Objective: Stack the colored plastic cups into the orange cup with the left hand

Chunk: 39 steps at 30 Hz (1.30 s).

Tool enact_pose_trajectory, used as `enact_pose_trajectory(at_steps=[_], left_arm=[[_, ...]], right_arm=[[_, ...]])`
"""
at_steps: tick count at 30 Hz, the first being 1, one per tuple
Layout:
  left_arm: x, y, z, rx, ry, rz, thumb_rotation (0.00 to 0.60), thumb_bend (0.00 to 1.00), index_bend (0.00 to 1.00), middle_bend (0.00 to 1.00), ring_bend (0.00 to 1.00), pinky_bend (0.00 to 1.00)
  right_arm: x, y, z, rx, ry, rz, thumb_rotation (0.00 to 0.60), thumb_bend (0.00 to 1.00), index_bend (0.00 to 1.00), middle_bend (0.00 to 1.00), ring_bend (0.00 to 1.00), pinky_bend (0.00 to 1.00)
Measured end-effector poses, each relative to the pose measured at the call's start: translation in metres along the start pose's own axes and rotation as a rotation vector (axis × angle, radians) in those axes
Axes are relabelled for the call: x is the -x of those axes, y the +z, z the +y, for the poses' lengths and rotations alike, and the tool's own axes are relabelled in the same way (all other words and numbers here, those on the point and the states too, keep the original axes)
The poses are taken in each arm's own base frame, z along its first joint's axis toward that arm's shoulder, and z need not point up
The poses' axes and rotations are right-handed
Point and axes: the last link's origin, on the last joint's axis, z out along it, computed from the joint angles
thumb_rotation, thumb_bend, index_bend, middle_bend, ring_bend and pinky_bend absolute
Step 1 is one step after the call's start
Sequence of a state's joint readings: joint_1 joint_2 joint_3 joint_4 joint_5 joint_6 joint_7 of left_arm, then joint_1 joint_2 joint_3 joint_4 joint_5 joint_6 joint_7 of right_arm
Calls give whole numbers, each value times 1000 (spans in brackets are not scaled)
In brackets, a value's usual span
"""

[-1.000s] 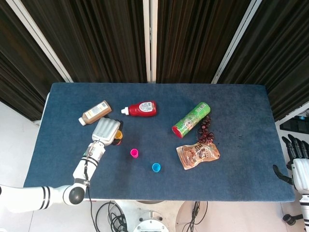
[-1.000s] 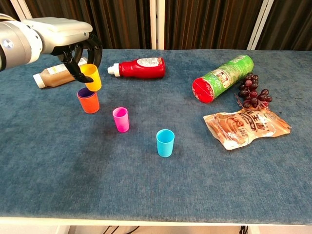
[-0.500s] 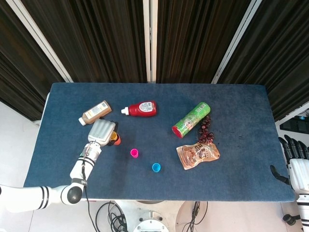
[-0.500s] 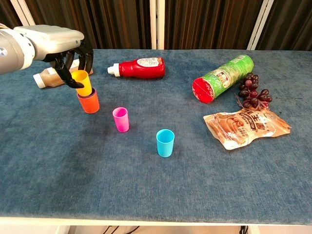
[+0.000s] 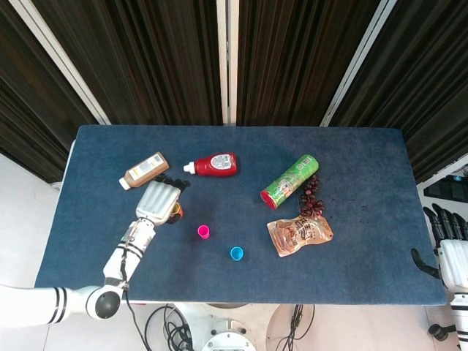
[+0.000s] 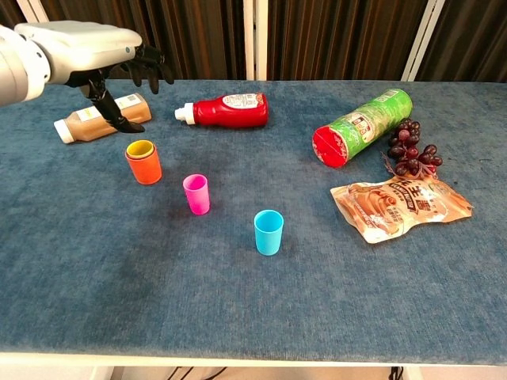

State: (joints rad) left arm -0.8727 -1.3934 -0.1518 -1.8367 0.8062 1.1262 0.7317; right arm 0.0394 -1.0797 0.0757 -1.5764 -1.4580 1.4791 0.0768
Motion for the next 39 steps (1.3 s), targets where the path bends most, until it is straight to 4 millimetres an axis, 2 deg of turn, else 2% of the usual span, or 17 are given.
enact_pose_trajectory(at_steps=[7, 11, 14, 19, 27, 39], left_arm=[[4, -49, 27, 135, 17, -102, 600, 172, 235, 262, 284, 187], [22, -79, 30, 160, 61, -162, 600, 172, 232, 262, 284, 193], [32, -87, 35, 176, 54, -162, 600, 172, 228, 262, 284, 215], [46, -85, 45, 211, 14, -115, 600, 172, 227, 263, 286, 245], [60, -77, 79, 298, 38, -46, 600, 173, 232, 274, 315, 255], [64, -40, 111, 315, 96, -76, 600, 183, 237, 283, 341, 268]], right_arm=[[0, -1, 1, -6, 6, -5, 600, 284, 0, 0, 0, 0], [-1, -1, 2, -6, 4, -1, 600, 283, 0, 0, 0, 0], [-2, -2, 1, -10, 7, 2, 600, 283, 0, 0, 0, 0], [-2, -4, 0, -15, 15, 7, 600, 283, 0, 0, 0, 0], [-1, -6, 2, -10, 18, 4, 600, 283, 0, 0, 0, 0], [-2, -9, 9, -4, 32, 6, 600, 283, 0, 0, 0, 0]])
